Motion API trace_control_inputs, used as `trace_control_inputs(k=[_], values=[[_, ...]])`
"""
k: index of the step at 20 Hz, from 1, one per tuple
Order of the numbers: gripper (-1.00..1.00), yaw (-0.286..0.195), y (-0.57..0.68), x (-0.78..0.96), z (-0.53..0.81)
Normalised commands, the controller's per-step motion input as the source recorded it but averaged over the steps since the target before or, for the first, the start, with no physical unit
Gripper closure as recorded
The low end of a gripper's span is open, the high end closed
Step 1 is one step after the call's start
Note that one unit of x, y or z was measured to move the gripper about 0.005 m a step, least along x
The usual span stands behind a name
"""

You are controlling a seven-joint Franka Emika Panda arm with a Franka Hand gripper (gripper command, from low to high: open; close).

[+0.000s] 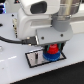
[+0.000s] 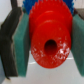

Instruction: Insert the blue gear onto the right peg, followed by the red gear

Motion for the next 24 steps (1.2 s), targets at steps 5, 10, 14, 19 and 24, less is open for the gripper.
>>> trace_control_inputs(k=[5, 10, 14, 19, 24], values=[[1.0, 0.0, 0.02, 0.17, -0.18], [1.0, 0.0, 0.03, 0.06, -0.01], [-1.0, 0.0, 0.06, 0.05, 0.23], [-1.0, 0.0, 0.09, 0.05, 0.32], [-1.0, 0.0, 0.04, 0.01, 0.47]])
